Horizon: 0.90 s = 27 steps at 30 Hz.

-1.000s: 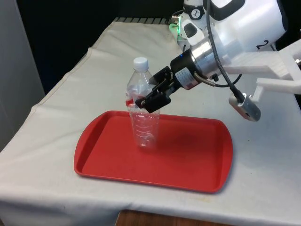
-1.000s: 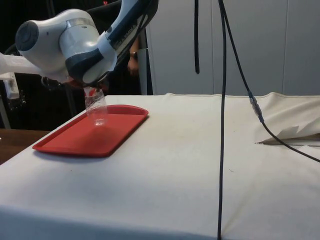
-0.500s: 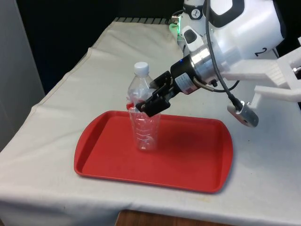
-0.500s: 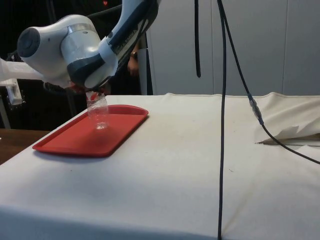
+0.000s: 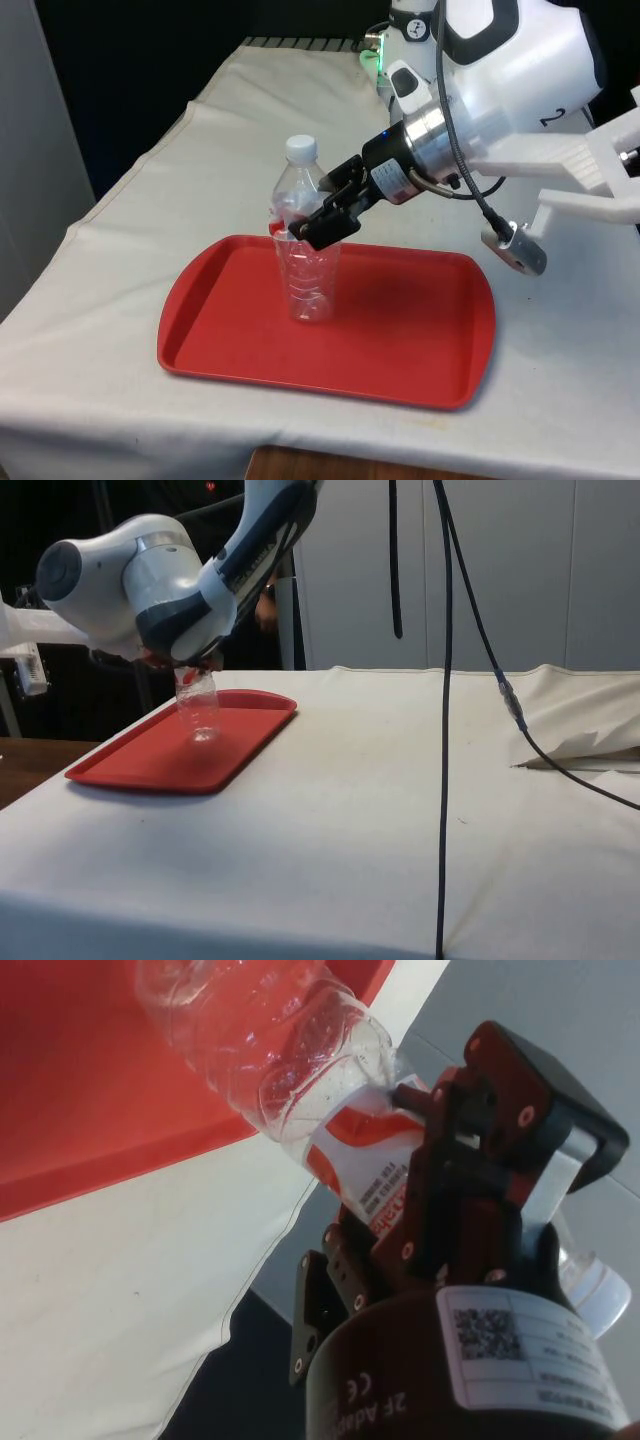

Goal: Place the bottle upright on the tray.

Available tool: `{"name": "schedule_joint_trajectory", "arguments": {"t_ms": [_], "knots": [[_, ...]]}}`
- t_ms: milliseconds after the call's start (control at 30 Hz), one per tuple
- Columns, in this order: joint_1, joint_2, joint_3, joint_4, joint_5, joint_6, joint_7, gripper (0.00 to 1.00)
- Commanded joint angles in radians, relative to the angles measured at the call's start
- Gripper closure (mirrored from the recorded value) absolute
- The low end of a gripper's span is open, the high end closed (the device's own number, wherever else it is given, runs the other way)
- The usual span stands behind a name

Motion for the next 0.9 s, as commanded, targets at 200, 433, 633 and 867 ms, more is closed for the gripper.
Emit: {"name": "schedule_joint_trajectory", "arguments": {"t_ms": [200,433,633,867], "knots": [[-0.003,0.012,0.001,0.016,0.002,-0.003,-0.008,0.86],[-0.003,0.015,0.001,0.023,0.002,-0.006,-0.011,0.86],[-0.005,0.022,0.002,0.034,0.004,-0.010,-0.019,0.86],[-0.006,0.027,0.002,0.045,0.003,-0.011,-0.020,0.72]]}}
